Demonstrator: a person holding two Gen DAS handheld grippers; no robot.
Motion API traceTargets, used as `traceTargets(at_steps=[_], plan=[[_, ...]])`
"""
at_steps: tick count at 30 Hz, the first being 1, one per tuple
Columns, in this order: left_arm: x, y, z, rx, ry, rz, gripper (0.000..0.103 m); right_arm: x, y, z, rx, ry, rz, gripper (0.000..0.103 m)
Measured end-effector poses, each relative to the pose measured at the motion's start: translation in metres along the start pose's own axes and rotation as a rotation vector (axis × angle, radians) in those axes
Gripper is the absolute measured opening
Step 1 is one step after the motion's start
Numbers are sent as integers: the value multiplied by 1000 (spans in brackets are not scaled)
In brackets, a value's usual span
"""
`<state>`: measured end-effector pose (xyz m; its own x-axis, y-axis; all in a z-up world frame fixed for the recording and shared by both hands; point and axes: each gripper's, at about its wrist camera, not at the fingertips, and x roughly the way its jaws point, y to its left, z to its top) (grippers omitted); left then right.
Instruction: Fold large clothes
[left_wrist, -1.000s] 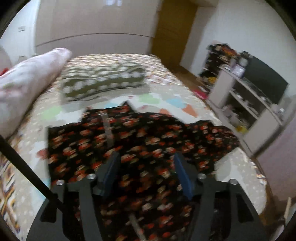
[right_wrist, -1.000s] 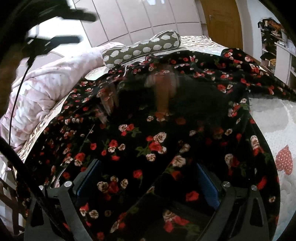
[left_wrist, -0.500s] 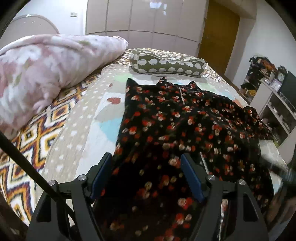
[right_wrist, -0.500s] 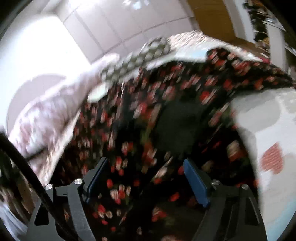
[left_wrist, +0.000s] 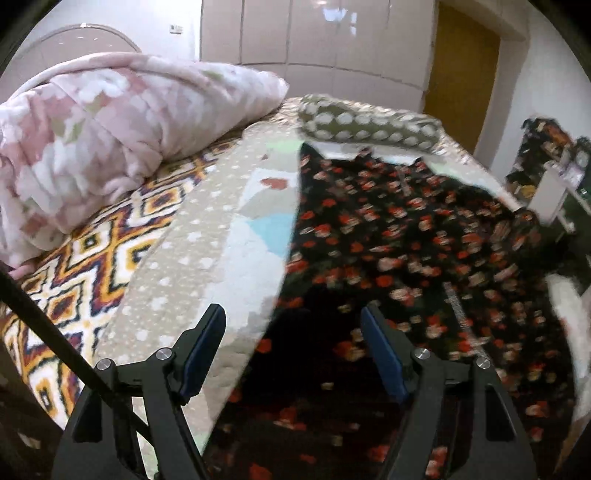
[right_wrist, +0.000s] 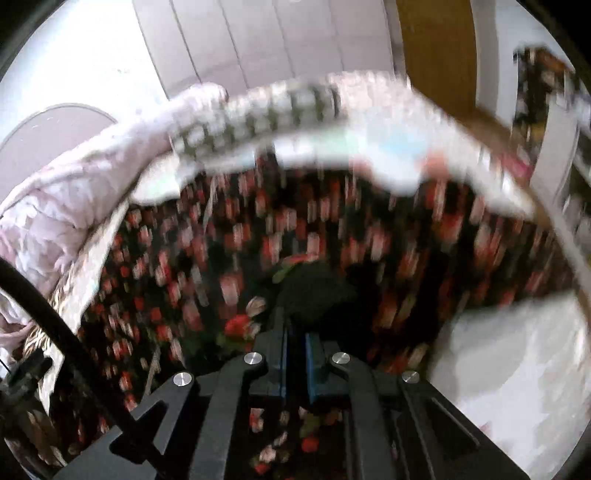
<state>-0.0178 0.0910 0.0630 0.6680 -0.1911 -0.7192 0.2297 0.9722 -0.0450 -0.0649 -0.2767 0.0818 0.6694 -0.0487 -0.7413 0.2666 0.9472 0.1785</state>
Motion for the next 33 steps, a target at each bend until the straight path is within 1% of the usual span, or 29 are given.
traceTargets(at_steps=[2,4,5,6,7,9,11,14,16,17,19,22,24,26,29,30,33], plan=[[13,5,-6,-21,40,16,74,-5,-6,20,5,-33,-24,8],[23,10,-13,-43,75,24,74,4,-11,28,15,-20,-64,9],[26,12,-16,-48,84,23,74,20,-17,27,13,13,-107,10],[29,14,-19,-56,98,22,74,37,-22,23,11,63,-140,11],[30,16,-20,-59,105,21,74,54,-29,18,14,119,-161,11],[29,19,-23,-62,112,24,74,71,-44,5,52,176,-179,12],[25,22,-26,-65,120,26,74,59,-59,-6,134,127,-105,20],[14,22,-27,-81,124,13,74,26,-82,-23,228,45,-20,29],[1,20,-27,-83,106,-5,74,6,-103,-36,266,4,-35,33],[-3,17,-26,-80,100,-11,74,-2,-114,-39,291,-11,-42,33],[-12,11,-27,-72,90,-23,74,-23,-158,-55,406,-58,-58,34],[-17,4,-27,-67,94,-31,74,-39,-222,-70,597,-96,-72,34],[-17,1,-27,-71,103,-26,74,-43,-259,-79,707,-122,-55,34],[-16,-1,-26,-79,114,-21,74,-37,-294,-88,834,-142,2,35],[-14,-6,-24,-87,122,-13,74,-25,-329,-94,989,-187,98,34],[-13,-7,-24,-85,122,-11,74,-21,-336,-90,1017,-204,118,34],[-12,-14,-21,-74,121,1,74,-8,-352,-73,1064,-220,101,34]])
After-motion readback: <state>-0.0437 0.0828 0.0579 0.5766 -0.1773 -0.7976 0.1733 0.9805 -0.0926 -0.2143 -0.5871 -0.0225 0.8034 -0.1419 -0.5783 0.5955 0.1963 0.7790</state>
